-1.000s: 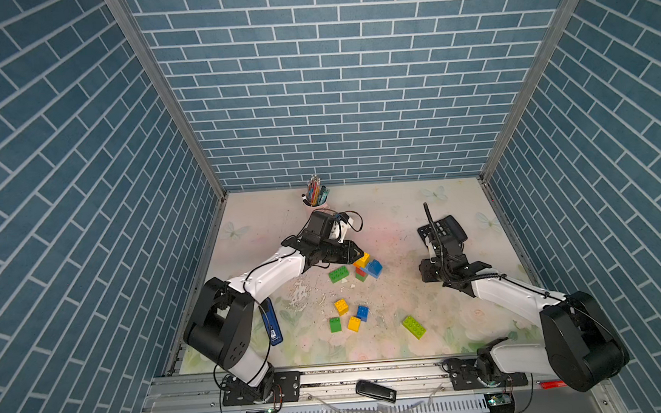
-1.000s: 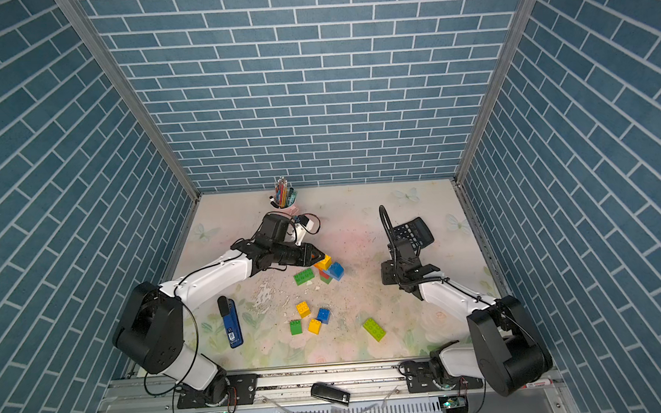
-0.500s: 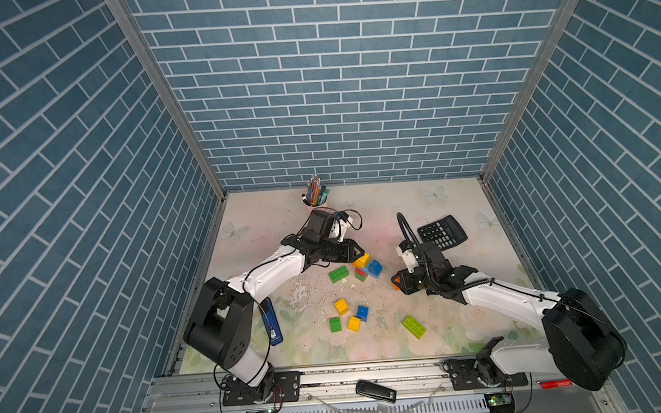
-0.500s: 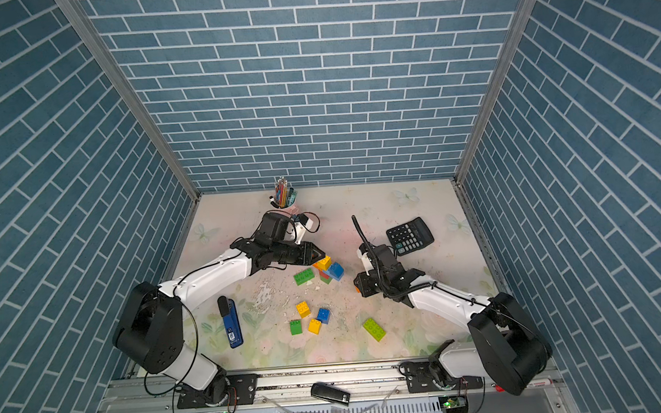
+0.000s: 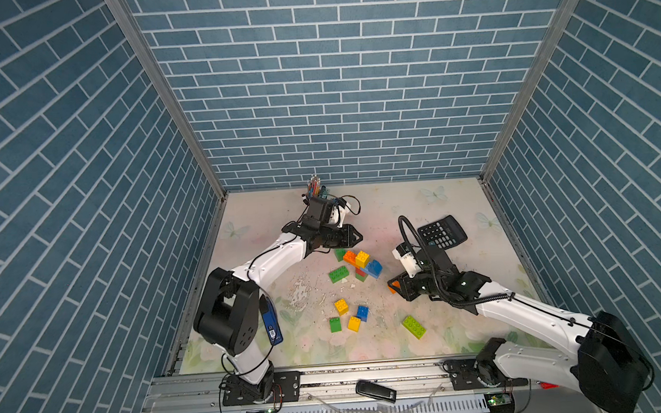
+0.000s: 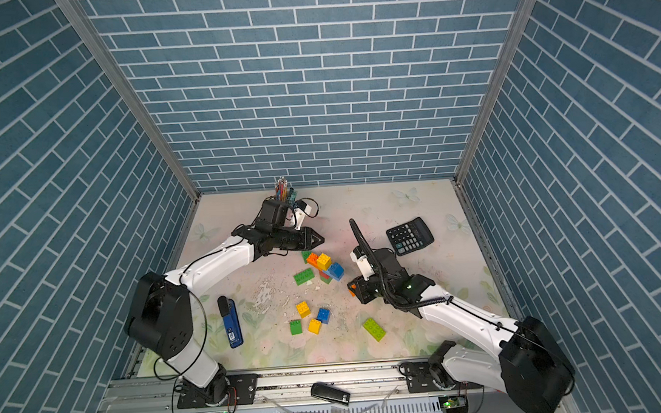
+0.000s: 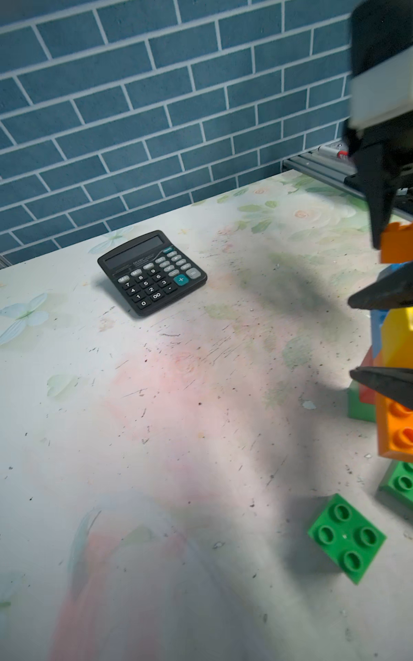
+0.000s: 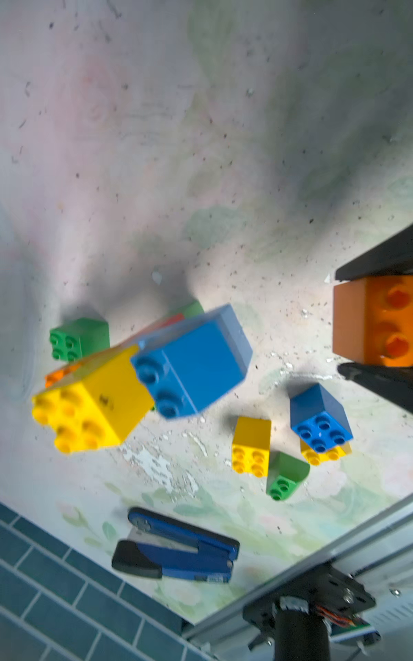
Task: Assemble a fork with lego
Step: Adjust the lego brick at the center of the board.
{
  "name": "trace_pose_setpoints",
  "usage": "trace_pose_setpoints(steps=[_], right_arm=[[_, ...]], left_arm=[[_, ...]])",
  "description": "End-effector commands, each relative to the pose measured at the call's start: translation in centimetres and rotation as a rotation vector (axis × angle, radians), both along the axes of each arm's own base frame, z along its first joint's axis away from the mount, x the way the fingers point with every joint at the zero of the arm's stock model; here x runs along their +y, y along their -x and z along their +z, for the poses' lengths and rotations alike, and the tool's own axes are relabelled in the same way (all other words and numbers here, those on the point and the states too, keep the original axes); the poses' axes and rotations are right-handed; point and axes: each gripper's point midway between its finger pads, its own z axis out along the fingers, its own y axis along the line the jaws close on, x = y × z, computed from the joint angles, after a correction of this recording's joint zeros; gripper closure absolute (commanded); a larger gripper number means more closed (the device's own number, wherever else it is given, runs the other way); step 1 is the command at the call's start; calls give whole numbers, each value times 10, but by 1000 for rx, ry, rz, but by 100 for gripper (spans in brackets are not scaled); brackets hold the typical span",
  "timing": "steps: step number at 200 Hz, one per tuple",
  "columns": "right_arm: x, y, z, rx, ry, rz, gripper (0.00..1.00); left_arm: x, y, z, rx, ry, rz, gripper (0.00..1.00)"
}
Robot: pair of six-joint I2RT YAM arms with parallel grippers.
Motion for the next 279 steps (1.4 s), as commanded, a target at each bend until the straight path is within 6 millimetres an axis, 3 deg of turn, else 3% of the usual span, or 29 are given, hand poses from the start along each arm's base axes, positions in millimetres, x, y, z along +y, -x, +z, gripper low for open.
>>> trace_pose_setpoints(steps=[1, 33, 59, 94, 124, 279], right_arm=[[18, 15, 8, -29, 3, 129, 100], [47, 16, 10, -67, 39, 204, 100], [60, 2, 9, -95, 30, 170, 100], [50, -22, -1, -122, 102, 44, 100], [43, -26, -11, -113, 140, 5, 100], [12, -63, -2, -115, 118, -197, 100]], left_arm=[[5, -5, -24, 61, -87, 2, 74], [3, -11, -40, 105, -131, -4, 76], [6, -13, -48, 136, -176, -7, 77], [10, -8, -53, 156, -202, -15, 78], [13, -2, -58, 172, -214, -24, 78], [31, 26, -53, 180, -213, 7, 78]])
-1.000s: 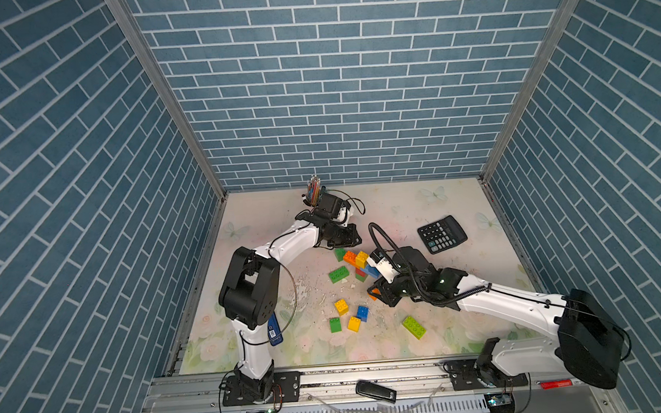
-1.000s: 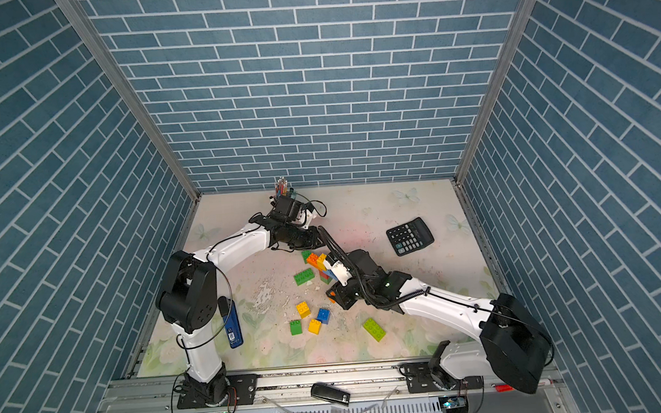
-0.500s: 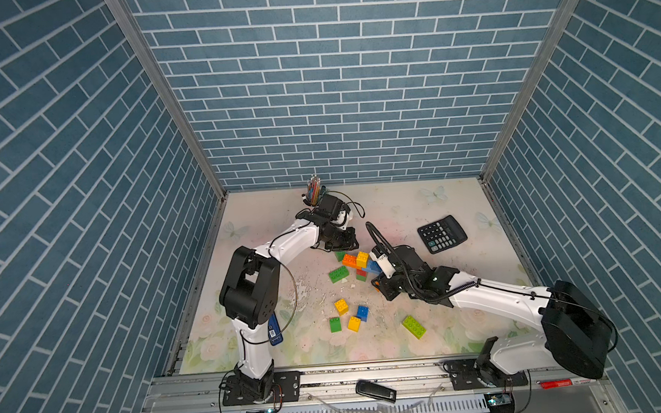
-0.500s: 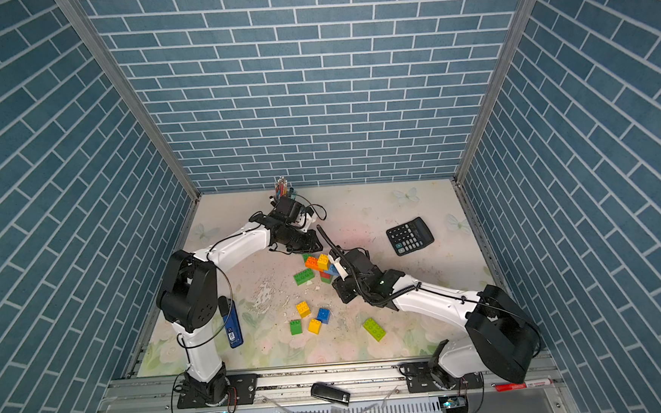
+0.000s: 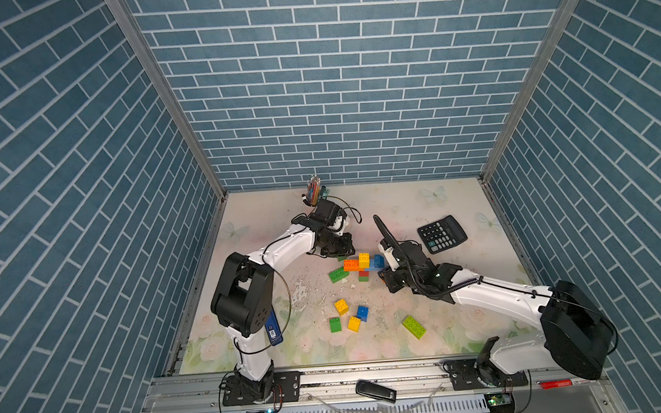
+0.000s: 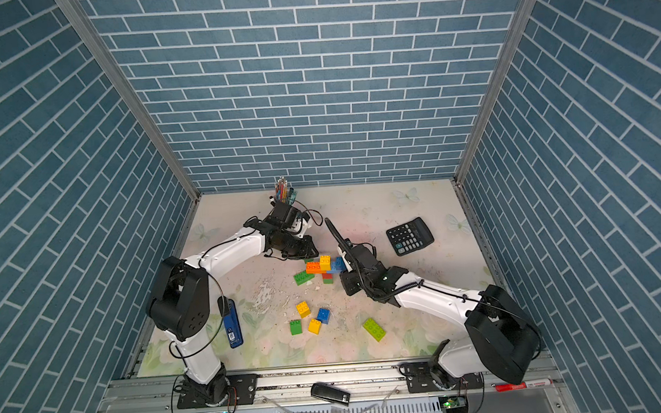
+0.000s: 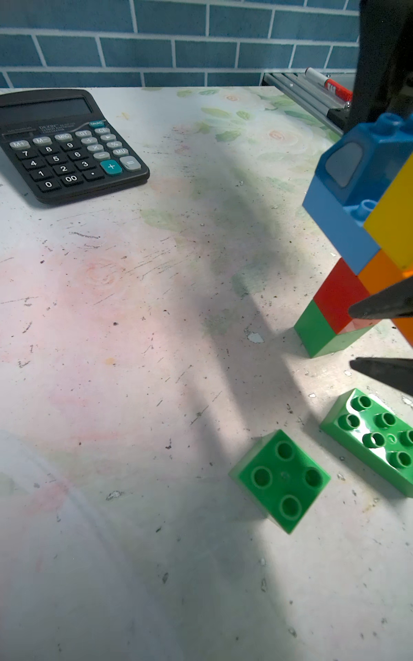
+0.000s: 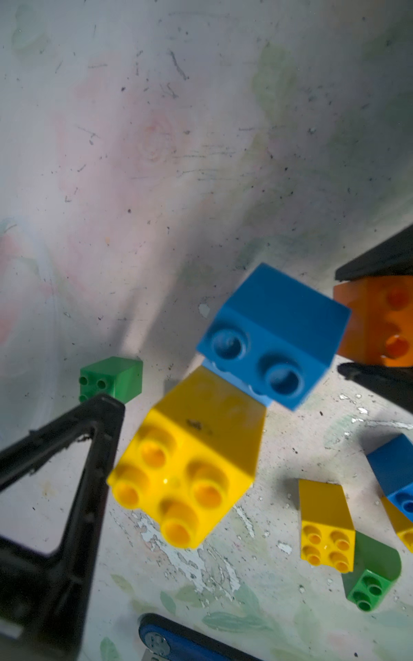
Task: Assemble a fork with lego
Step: Adjust the lego brick at the center of the board.
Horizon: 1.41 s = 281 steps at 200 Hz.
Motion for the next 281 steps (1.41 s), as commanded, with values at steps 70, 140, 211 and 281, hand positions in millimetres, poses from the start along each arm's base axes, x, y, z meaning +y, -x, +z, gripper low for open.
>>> trace_pose_setpoints(steps=[70, 140, 211, 281], right_arm=[[-12, -29, 16, 3, -106, -109, 100], [-9, -47, 19, 10, -152, -133, 100], [-9, -62, 23, 11, -189, -138, 100], [5, -67, 21, 45, -241, -89, 100]], left_arm=[[16, 30, 4, 11, 13, 25, 78], [15, 48, 2, 24, 25, 27, 78], [7, 62, -1, 29, 35, 26, 78], [-14, 83, -10, 38, 33, 5, 78]])
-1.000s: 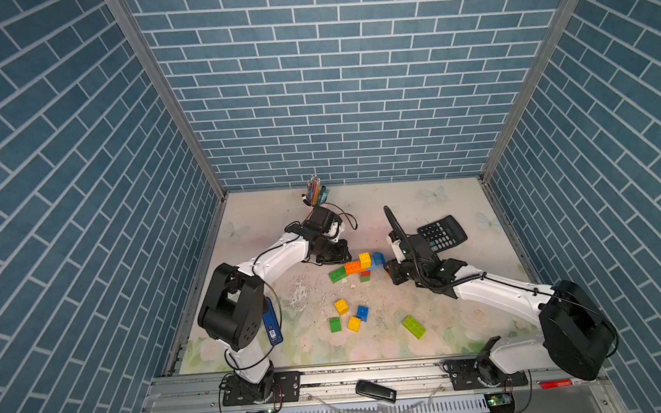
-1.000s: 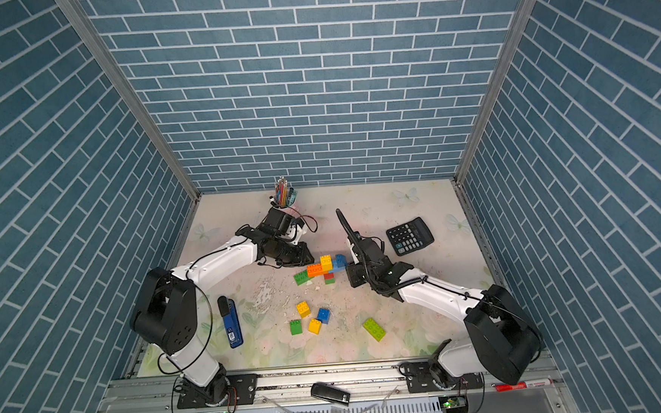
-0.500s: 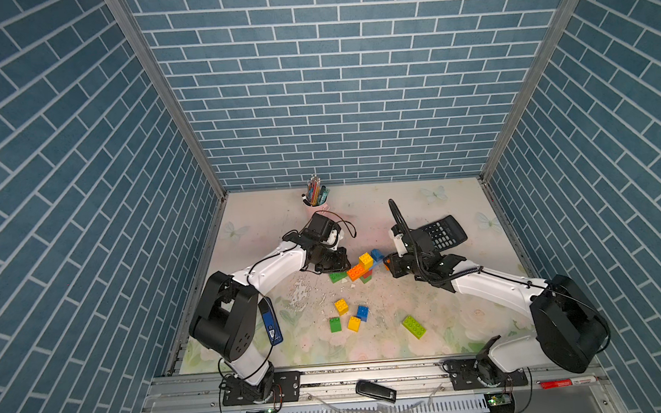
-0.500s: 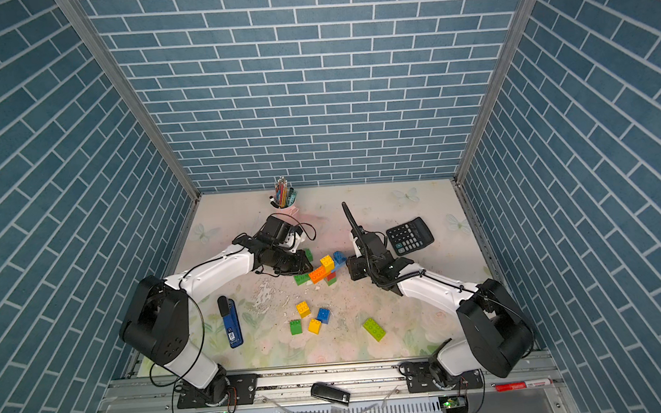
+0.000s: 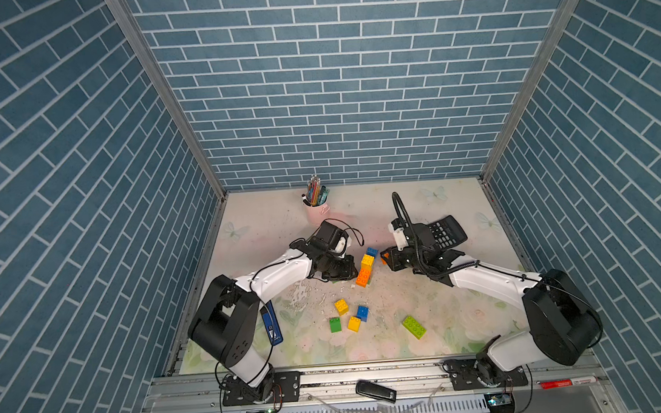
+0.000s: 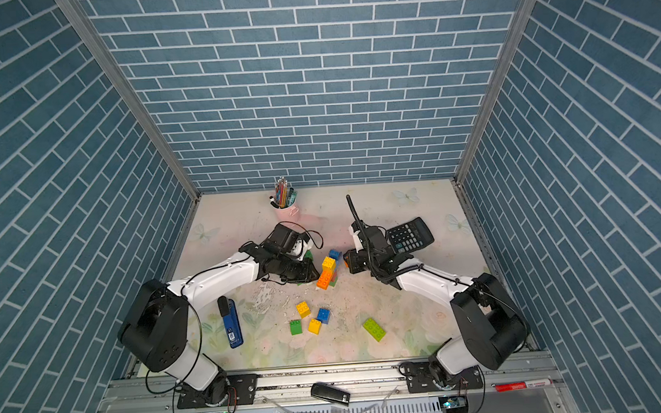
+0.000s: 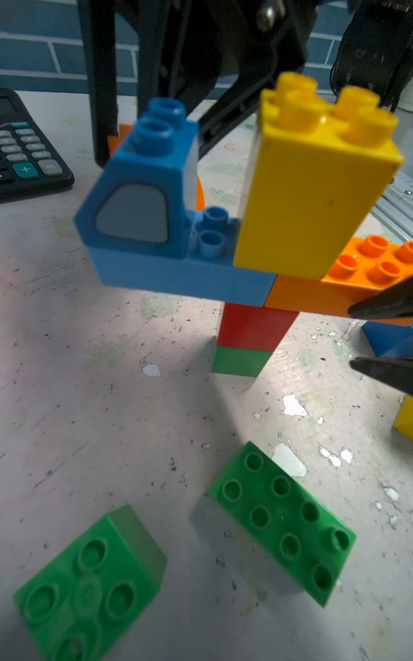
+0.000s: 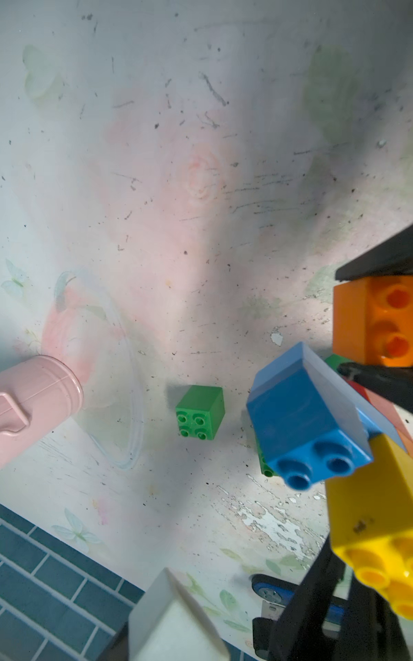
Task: Assemble a fork with lego
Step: Adjust the lego brick at the center of the board.
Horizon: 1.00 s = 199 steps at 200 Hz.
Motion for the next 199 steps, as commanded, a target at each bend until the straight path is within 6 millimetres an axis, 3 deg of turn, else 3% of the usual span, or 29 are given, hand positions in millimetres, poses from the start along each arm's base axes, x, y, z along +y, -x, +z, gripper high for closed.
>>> trace_pose_setpoints(steps=[1, 67, 199], right_arm=[[11, -11, 13, -13, -57, 8, 100], [23, -15, 14, -3, -122, 111, 100], [47, -17, 20, 29, -204, 332, 100]], left_arm=[[-5, 6, 0, -12, 4, 10, 78], [-13, 16, 0, -48, 24, 51, 74], [-24, 17, 5, -95, 83, 97, 61]])
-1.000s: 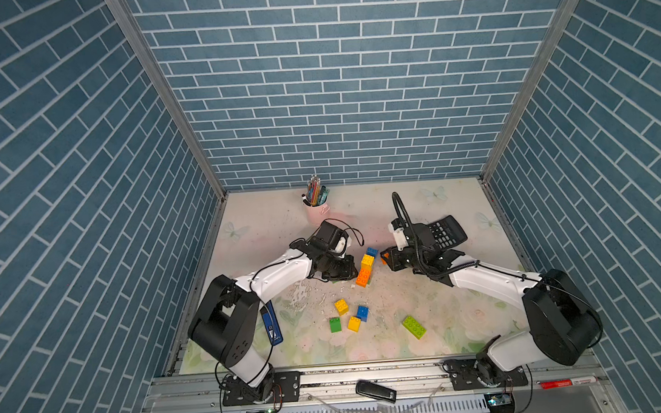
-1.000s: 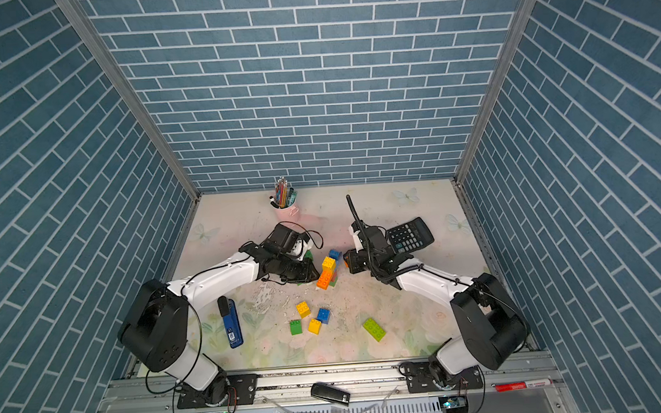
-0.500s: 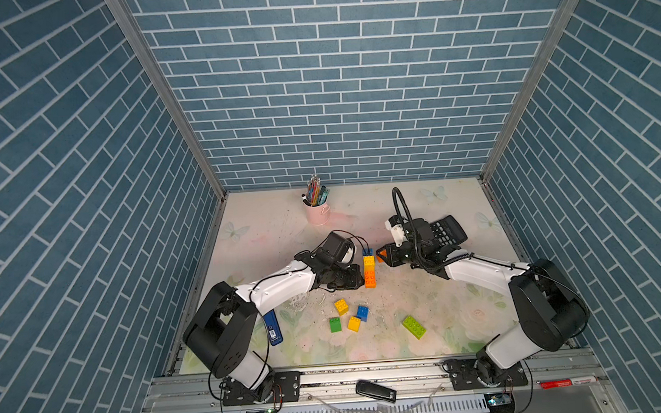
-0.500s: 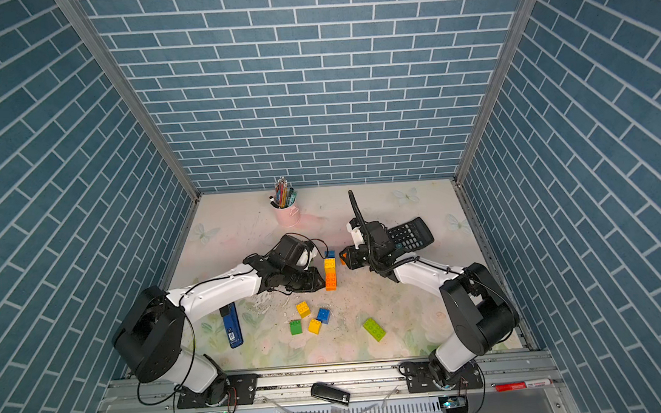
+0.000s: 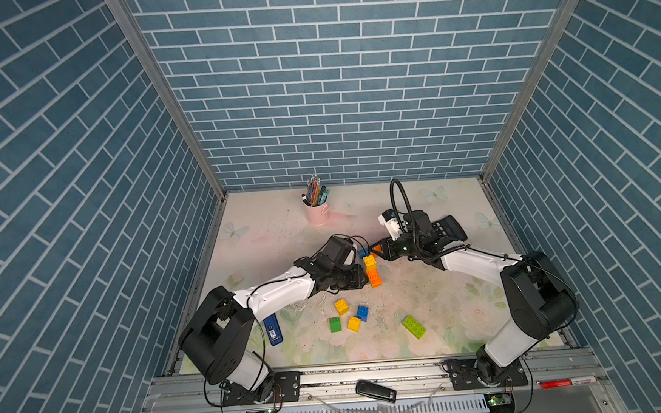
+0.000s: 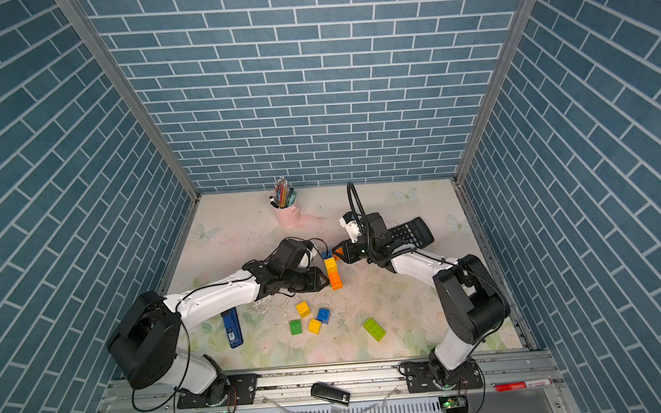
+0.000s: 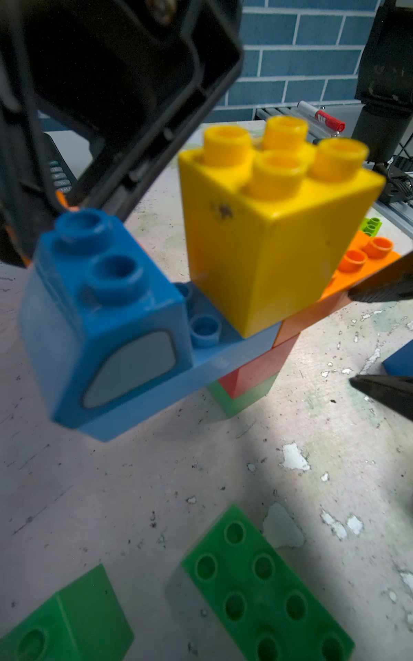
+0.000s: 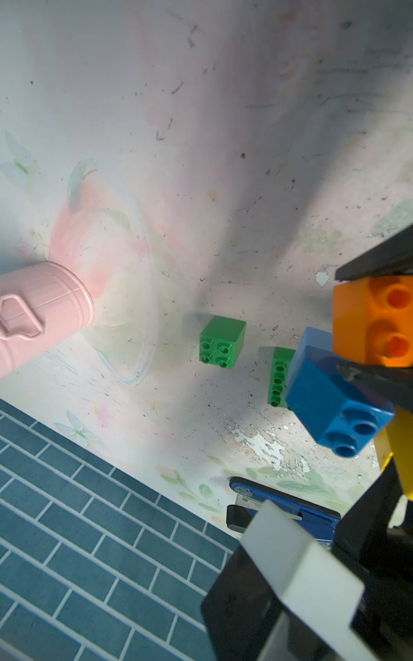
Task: Assemble a fork with lego
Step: Adjust the lego brick at the center of the board.
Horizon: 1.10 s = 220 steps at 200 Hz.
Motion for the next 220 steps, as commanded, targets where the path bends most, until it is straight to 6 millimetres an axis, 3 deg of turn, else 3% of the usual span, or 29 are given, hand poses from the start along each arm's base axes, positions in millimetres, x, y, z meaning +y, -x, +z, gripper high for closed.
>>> trace_pose_setpoints(steps=[1, 42, 121, 136, 165, 195, 220], right_arm=[[9, 2, 5, -18, -24, 88, 100], [12, 1, 5, -12, -35, 116, 100], [7, -3, 7, -17, -36, 110, 100], [-4, -13, 3, -25, 28, 32, 100], [-47, -34, 8, -93, 206, -196, 100], [-72, -29, 20, -140, 282, -271, 100], [-82, -15, 24, -139, 285, -282, 100]], left_arm=[[-2, 0, 4, -21, 12, 7, 61], [-3, 0, 1, -12, 7, 7, 56], [-3, 3, -6, -4, 5, -1, 33], [-2, 5, -4, -14, 8, -7, 32], [-4, 14, 10, -87, 26, -75, 32], [-6, 24, 30, -175, 42, -158, 38], [-3, 17, 56, -250, 67, -161, 46]])
